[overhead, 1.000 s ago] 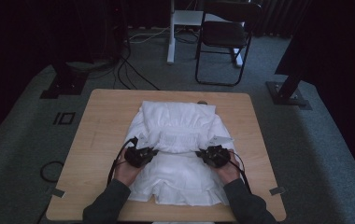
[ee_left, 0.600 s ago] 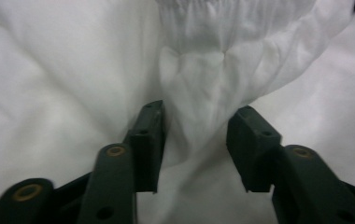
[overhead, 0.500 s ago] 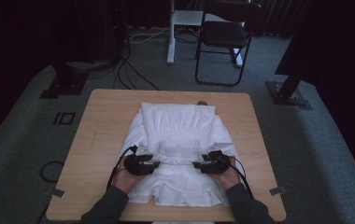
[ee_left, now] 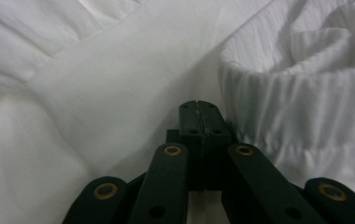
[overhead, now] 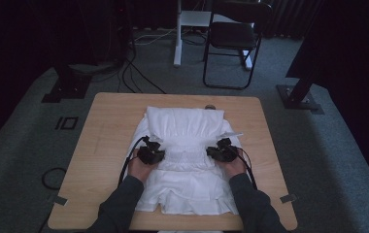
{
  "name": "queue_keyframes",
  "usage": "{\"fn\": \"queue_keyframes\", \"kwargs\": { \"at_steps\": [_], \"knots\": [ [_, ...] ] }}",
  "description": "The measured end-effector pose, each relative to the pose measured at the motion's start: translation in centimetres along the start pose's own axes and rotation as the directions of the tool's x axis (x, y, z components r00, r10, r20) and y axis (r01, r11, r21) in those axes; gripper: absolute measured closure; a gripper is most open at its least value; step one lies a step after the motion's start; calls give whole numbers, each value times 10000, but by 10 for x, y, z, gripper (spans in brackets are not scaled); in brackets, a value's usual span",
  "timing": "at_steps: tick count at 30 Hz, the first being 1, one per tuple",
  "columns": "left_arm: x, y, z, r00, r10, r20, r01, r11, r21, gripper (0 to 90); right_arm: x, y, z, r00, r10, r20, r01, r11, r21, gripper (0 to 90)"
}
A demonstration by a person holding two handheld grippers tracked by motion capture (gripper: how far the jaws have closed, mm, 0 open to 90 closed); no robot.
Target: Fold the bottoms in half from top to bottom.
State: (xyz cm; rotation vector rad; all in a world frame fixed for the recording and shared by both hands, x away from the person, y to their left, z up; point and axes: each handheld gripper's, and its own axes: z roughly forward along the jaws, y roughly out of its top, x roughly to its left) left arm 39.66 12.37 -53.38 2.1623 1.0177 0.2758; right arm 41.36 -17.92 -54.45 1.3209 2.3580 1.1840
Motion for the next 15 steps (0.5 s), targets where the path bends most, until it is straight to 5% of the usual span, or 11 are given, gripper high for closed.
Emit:
{"fn": "queue_keyframes", "kwargs": {
  "at_steps": [3, 9, 12, 15],
  "knots": [
    [-9, -6, -9, 9995, 307, -83, -309, 9992, -249, 859, 0, -5, -3, 9987, 104, -498, -116, 9997, -230, 755],
    [-30, -26, -21, 9938, 1070, 298, -1056, 9934, -438, 807, 11, -18, -30, 9888, -713, -1309, 632, 9959, -654, 705],
    [-38, -33, -26, 9906, 1278, 480, -1256, 9910, -463, 797, 19, -23, -41, 9862, -1417, -852, 1364, 9885, -650, 701],
    [-41, -35, -27, 9883, 1376, 664, -1352, 9900, -398, 786, 22, -22, -45, 9868, -1523, -552, 1478, 9859, -779, 689]
  ]
}}
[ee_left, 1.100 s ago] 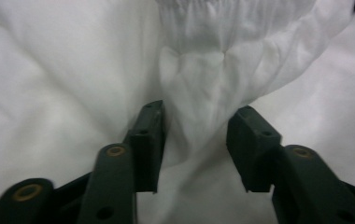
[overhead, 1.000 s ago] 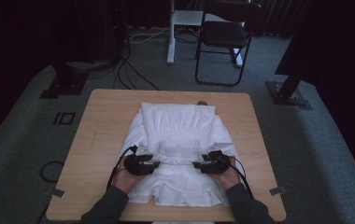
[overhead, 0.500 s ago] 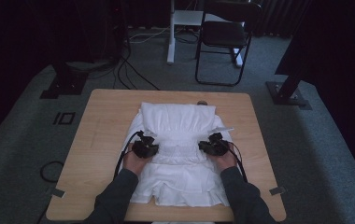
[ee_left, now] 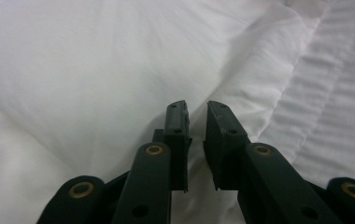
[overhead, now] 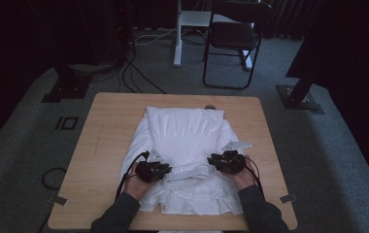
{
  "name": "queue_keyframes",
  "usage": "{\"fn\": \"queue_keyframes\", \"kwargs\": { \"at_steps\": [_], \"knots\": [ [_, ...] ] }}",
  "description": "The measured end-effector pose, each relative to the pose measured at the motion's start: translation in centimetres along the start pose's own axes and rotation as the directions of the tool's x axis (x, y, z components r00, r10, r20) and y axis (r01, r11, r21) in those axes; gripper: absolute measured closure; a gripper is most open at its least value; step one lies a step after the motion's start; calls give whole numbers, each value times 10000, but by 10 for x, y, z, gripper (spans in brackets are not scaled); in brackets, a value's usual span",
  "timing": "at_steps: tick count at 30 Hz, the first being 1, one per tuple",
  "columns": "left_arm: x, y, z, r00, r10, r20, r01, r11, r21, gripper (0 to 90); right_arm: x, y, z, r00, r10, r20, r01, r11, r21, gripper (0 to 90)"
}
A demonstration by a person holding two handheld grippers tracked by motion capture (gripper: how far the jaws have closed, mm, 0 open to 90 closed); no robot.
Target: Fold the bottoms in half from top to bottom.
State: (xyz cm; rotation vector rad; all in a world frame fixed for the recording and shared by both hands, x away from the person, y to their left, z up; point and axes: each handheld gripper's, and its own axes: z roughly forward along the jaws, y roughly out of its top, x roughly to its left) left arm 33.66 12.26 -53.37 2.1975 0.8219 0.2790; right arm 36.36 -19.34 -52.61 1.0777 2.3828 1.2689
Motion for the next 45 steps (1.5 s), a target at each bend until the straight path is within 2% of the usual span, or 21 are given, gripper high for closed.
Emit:
{"fn": "queue_keyframes", "kwargs": {
  "at_steps": [1, 4, 5, 7, 10, 13, 15, 17, 20, 22, 23, 24, 25, 26, 27, 30, 32, 36, 38, 40, 45],
  "knots": [
    [-4, -1, 1, 9998, 218, -49, -217, 9996, 154, 786, 1, 2, -1, 10000, -8, 61, 8, 9999, -110, 678],
    [-7, -3, 3, 9997, 224, -12, -224, 9995, 201, 785, 16, 8, 2, 9992, -183, -356, 174, 9995, -257, 654],
    [-8, -5, 3, 9999, 141, -2, -141, 9996, 224, 785, 23, 7, 6, 9973, -339, -648, 332, 9994, -109, 654],
    [-10, -10, 3, 9998, 183, -3, -183, 9992, 361, 786, 34, 0, 14, 9944, -646, -837, 680, 9969, 387, 680],
    [-10, -17, 2, 9997, -124, 229, 115, 9992, 376, 787, 45, -16, 26, 9916, -1016, -804, 1111, 9861, 1235, 721],
    [-13, -19, -2, 9988, -15, 496, -8, 9989, 474, 784, 46, -25, 26, 9913, -657, -1141, 807, 9880, 1319, 737],
    [-13, -18, -5, 9990, 229, 387, -243, 9991, 358, 733, 49, -23, 24, 9879, -1004, -1186, 1182, 9810, 1539, 734],
    [-9, -14, -7, 9993, 372, 69, -373, 9993, 102, 662, 51, -19, 20, 9836, -1501, -1000, 1641, 9750, 1498, 677],
    [5, -5, -11, 9987, 174, -484, -188, 9994, -291, 622, 43, -9, 15, 9877, -1508, -401, 1542, 9825, 1045, 571],
    [16, 4, -13, 9956, 101, -936, -160, 9979, -627, 597, 31, 0, 12, 9924, -1232, 68, 1225, 9904, 644, 542],
    [21, 8, -13, 9947, 16, -1032, -94, 9971, -760, 583, 23, 7, 12, 9936, -1083, 337, 1069, 9934, 411, 533],
    [21, 8, -13, 9947, 16, -1032, -94, 9971, -760, 570, 23, 7, 12, 9936, -1083, 337, 1069, 9934, 411, 533],
    [35, 21, -11, 9913, -223, -1294, 88, 9946, -1039, 570, 18, 11, 12, 9941, -975, 468, 962, 9949, 287, 530],
    [42, 26, -8, 9902, -299, -1365, 151, 9940, -1082, 556, 4, 25, 16, 9955, -598, 734, 608, 9981, -123, 525],
    [48, 32, -4, 9890, -287, -1451, 136, 9944, -1044, 551, -2, 31, 19, 9953, -494, 838, 516, 9984, -242, 524],
    [67, 45, 12, 9826, -369, -1819, 236, 9969, -748, 546, -18, 46, 34, 9936, -249, 1098, 285, 9991, -315, 525],
    [77, 47, 25, 9793, -661, -1916, 558, 9967, -587, 545, -27, 51, 47, 9931, 33, 1171, -8, 9998, -212, 525],
    [88, 37, 46, 9826, -1005, -1560, 991, 9949, -171, 546, -42, 43, 74, 9893, 354, 1416, -440, 9973, 580, 532],
    [91, 30, 47, 9830, -1262, -1335, 1220, 9917, -394, 554, -45, 35, 82, 9885, 393, 1463, -523, 9949, 864, 532],
    [92, 26, 45, 9809, -1557, -1163, 1502, 9871, -547, 562, -45, 30, 79, 9886, 509, 1418, -595, 9966, 569, 539],
    [80, 16, 38, 9834, -1450, -1089, 1398, 9887, -545, 565, -35, 20, 71, 9901, 275, 1373, -356, 9977, 570, 539]
  ]
}}
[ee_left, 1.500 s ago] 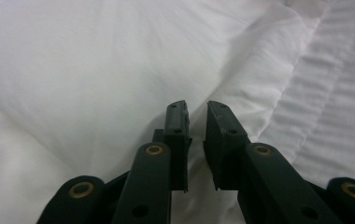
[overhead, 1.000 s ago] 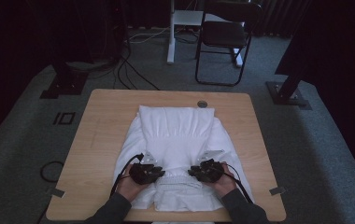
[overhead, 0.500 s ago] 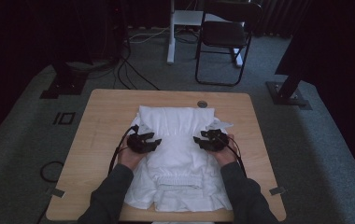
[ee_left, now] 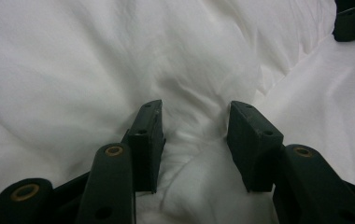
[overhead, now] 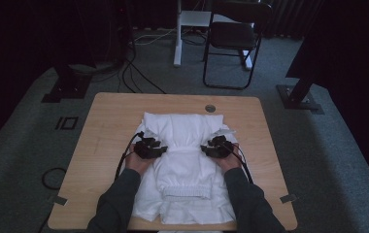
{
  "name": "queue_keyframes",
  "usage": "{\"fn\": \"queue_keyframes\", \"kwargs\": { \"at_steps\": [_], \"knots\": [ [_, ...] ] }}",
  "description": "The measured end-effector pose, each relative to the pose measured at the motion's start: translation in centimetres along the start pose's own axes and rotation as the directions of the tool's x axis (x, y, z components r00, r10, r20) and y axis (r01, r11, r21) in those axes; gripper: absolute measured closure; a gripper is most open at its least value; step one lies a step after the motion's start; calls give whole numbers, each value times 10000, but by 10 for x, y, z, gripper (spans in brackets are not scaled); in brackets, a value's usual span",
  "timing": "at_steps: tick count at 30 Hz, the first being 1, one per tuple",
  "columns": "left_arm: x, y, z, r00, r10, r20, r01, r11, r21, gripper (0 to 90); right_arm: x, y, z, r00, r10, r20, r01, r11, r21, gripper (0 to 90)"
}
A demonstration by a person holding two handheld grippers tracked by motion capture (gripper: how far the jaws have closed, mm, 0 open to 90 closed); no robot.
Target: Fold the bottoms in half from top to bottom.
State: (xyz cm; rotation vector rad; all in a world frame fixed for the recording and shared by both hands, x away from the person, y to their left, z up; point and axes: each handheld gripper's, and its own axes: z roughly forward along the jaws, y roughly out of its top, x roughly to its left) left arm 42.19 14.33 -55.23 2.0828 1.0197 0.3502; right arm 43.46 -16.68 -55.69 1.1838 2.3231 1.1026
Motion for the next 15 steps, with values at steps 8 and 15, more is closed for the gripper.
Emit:
{"fn": "queue_keyframes", "kwargs": {
  "at_steps": [8, 15],
  "knots": [
    [-27, -26, -21, 9999, -36, 109, 39, 9998, -205, 565, 21, -28, -22, 9997, -198, -124, 194, 9993, -323, 538],
    [-42, -42, -34, 9994, 238, 256, -232, 9995, -215, 564, 35, -46, -38, 9987, -385, -325, 372, 9985, -390, 539]
  ]
}}
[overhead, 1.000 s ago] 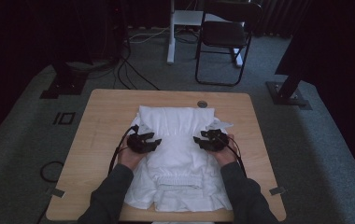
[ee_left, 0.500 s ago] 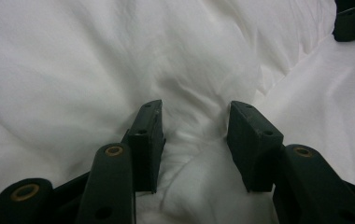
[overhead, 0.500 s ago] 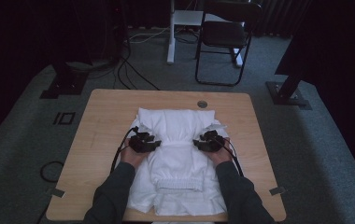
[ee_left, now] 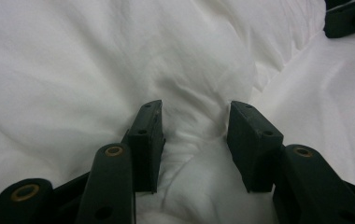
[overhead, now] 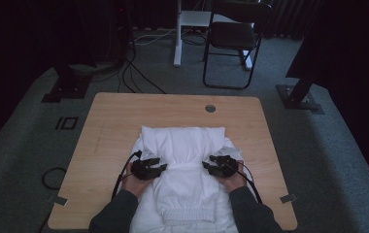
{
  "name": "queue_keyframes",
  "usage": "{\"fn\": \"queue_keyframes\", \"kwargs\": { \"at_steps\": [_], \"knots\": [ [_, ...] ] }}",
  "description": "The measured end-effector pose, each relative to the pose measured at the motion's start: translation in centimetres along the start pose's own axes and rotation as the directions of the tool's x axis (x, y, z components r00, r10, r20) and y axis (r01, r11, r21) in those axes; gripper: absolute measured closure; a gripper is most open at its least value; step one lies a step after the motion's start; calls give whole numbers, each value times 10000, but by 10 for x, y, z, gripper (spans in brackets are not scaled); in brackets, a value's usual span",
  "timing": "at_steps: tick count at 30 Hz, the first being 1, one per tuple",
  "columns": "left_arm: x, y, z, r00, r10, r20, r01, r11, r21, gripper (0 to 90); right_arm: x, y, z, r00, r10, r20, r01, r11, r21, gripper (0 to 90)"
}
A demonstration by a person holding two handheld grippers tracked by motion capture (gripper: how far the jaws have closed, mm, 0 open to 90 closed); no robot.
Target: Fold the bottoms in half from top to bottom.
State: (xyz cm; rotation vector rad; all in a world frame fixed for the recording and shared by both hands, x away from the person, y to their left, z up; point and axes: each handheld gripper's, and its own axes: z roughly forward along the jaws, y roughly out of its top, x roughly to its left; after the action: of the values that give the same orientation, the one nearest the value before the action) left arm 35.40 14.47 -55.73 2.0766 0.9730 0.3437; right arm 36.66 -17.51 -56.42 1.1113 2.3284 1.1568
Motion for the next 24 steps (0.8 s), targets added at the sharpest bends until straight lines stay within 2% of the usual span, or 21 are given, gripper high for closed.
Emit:
{"fn": "queue_keyframes", "kwargs": {
  "at_steps": [2, 4, 6, 8, 9, 12, 14, 17, 18, 20, 22, 24],
  "knots": [
    [5, 6, -2, 9998, -142, 155, 140, 9998, 135, 566, 0, 0, 0, 10000, 16, -32, -16, 10000, -3, 539],
    [9, 17, -6, 9991, 0, -423, 4, 10000, 97, 535, -2, 0, 0, 9998, 117, -133, -117, 9999, -25, 543],
    [19, 32, -11, 9944, 31, -1056, -37, 10000, -51, 518, -3, 0, 0, 9998, 115, -173, -115, 9999, -44, 545],
    [35, 48, -13, 9833, -131, -1817, 86, 9996, -255, 483, -3, -1, 0, 9998, 105, -178, -106, 9999, -70, 546],
    [46, 56, -13, 9769, -342, -2110, 293, 9992, -262, 463, -3, -1, 0, 9998, 118, -184, -119, 9999, -79, 546],
    [75, 73, -2, 9590, -1129, -2600, 1129, 9935, -148, 366, -3, -1, 0, 9997, 156, -188, -159, 9998, -126, 547],
    [87, 77, 9, 9499, -1176, -2897, 1265, 9919, 121, 301, -3, -2, 0, 9997, 164, -191, -167, 9998, -133, 547],
    [99, 74, 25, 9375, -1159, -3281, 1436, 9877, 612, 268, -3, -2, 0, 9996, 176, -210, -179, 9997, -148, 547],
    [99, 74, 25, 9375, -1159, -3281, 1436, 9877, 612, 267, -3, -2, 0, 9996, 176, -210, -179, 9997, -148, 547],
    [108, 66, 35, 9339, -1299, -3331, 1731, 9795, 1032, 236, -4, -2, 0, 9995, 212, -234, -216, 9996, -160, 547],
    [114, 61, 37, 9379, -1767, -2985, 2151, 9714, 1009, 224, -4, -2, 0, 9994, 240, -252, -244, 9996, -164, 547],
    [116, 61, 36, 9390, -1839, -2905, 2202, 9706, 974, 231, -4, -2, 0, 9994, 242, -256, -246, 9996, -168, 547]
  ]
}}
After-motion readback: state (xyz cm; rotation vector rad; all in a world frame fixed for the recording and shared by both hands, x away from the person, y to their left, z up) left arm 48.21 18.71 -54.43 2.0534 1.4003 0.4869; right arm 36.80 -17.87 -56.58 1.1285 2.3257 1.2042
